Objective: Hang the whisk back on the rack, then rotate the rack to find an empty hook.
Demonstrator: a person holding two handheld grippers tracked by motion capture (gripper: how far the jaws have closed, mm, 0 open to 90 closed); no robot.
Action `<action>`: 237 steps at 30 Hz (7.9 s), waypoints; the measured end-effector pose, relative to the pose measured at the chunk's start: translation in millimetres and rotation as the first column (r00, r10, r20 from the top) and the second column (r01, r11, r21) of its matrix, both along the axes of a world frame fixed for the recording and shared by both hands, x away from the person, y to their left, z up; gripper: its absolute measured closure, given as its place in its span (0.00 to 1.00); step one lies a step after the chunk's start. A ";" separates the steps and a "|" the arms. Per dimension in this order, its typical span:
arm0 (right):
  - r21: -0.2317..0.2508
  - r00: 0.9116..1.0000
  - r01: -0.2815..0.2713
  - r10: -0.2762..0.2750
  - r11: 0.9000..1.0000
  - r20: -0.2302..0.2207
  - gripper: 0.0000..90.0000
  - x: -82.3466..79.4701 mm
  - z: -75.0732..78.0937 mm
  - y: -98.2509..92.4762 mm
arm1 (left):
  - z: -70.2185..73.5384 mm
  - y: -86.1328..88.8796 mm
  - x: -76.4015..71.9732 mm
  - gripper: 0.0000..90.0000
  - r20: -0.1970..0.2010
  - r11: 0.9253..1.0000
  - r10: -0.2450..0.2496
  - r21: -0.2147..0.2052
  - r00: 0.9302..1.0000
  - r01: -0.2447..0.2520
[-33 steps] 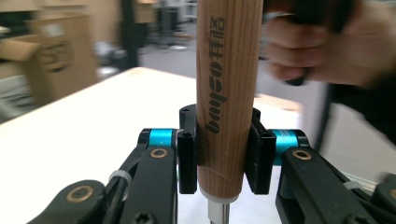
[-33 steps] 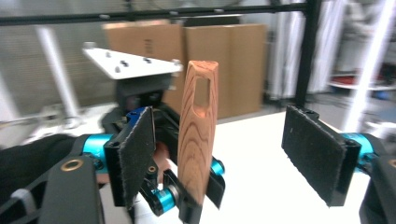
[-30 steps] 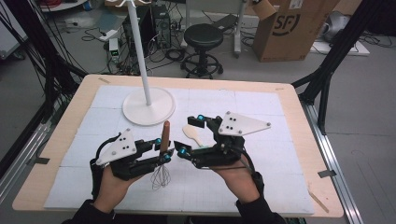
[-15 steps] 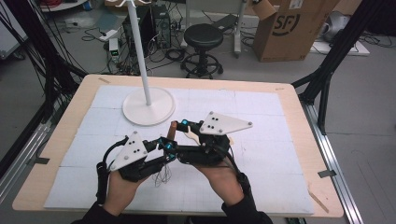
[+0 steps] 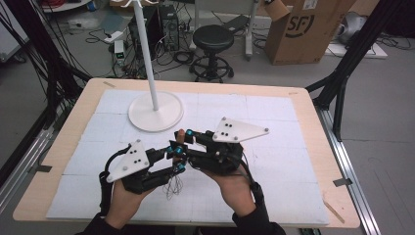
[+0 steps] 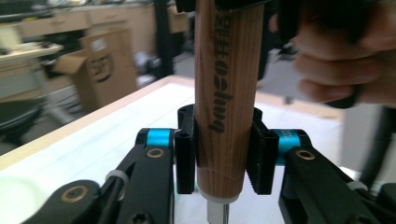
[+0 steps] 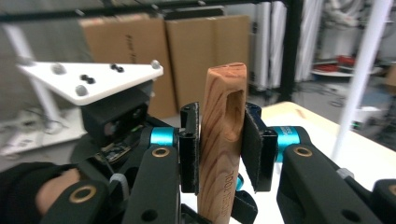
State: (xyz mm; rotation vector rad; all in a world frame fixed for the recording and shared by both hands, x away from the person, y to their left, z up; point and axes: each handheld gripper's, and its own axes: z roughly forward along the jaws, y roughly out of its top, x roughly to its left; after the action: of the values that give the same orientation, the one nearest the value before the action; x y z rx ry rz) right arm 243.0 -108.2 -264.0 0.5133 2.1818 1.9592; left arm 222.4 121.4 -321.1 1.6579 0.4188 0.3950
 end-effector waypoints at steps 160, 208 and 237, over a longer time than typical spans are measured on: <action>-0.055 0.909 0.416 -0.417 0.908 -0.006 0.20 14.6 -64.2 -167.6 | 132.3 86.4 221.6 0.81 -0.128 0.990 0.092 -0.099 0.987 -0.105; -0.072 0.848 0.527 -0.530 0.847 -0.024 0.19 0.1 -87.7 -222.8 | 82.0 107.2 129.4 0.23 -0.015 0.949 0.266 -0.171 0.964 -0.264; -0.092 0.853 0.514 -0.519 0.853 -0.046 0.19 1.3 -91.6 -223.9 | 59.9 107.3 110.2 0.20 -0.024 0.947 0.270 -0.175 0.963 -0.270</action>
State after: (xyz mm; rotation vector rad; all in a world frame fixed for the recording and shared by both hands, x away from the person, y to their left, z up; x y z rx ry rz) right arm 244.3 -332.1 -355.7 1.0444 1.8761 1.5771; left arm 332.6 228.7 -261.2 1.4305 0.6659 0.5455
